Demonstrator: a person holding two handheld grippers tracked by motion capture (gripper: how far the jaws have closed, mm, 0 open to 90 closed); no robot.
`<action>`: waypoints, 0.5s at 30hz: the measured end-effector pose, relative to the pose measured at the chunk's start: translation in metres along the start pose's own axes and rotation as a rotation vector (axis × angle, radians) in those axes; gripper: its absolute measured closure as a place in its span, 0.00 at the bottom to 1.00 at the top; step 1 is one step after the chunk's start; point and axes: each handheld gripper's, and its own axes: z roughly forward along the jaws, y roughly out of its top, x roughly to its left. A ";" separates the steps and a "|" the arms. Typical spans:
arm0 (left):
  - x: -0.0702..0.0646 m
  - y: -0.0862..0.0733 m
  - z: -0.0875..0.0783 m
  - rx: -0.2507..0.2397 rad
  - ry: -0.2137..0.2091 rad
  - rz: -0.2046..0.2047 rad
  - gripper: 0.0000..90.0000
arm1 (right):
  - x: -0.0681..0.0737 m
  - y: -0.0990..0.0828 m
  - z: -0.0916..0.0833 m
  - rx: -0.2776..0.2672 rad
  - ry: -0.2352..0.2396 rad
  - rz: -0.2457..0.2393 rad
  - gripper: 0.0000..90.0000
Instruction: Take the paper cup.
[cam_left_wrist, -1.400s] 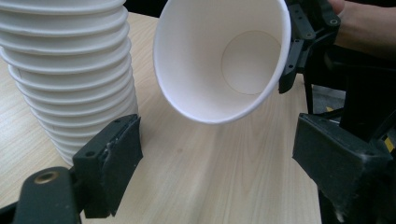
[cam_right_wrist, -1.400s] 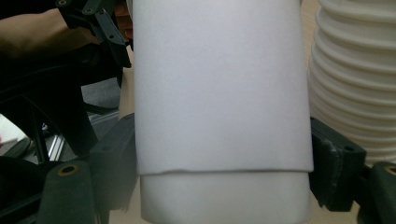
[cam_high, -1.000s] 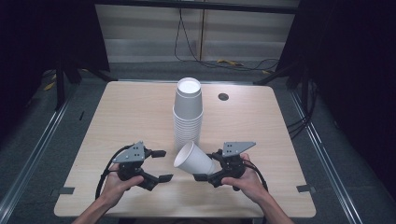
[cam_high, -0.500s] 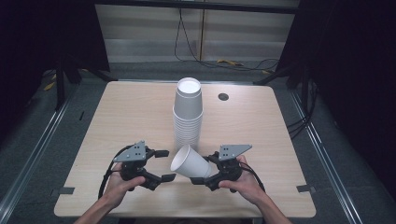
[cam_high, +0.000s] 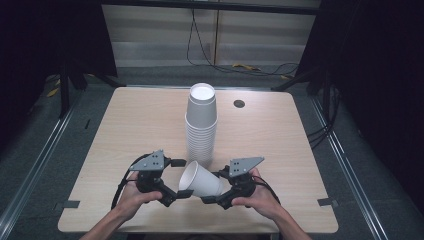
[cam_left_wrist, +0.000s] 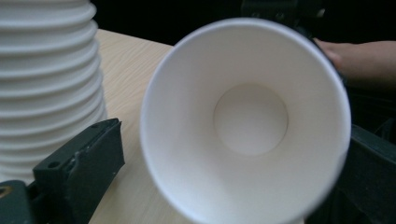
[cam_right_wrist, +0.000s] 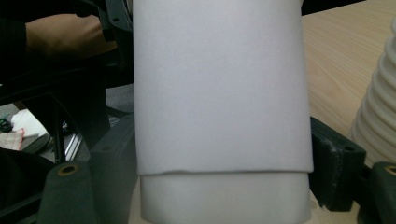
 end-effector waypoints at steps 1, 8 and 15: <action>0.000 0.000 0.001 -0.001 -0.004 0.001 0.00 | 0.001 0.000 0.001 0.002 0.004 -0.008 0.26; -0.004 0.000 0.006 0.018 -0.015 0.021 0.00 | 0.003 0.001 0.003 0.002 0.024 -0.020 0.26; -0.005 0.000 0.013 0.030 -0.040 0.027 0.04 | 0.004 0.002 0.005 0.006 0.031 -0.032 0.26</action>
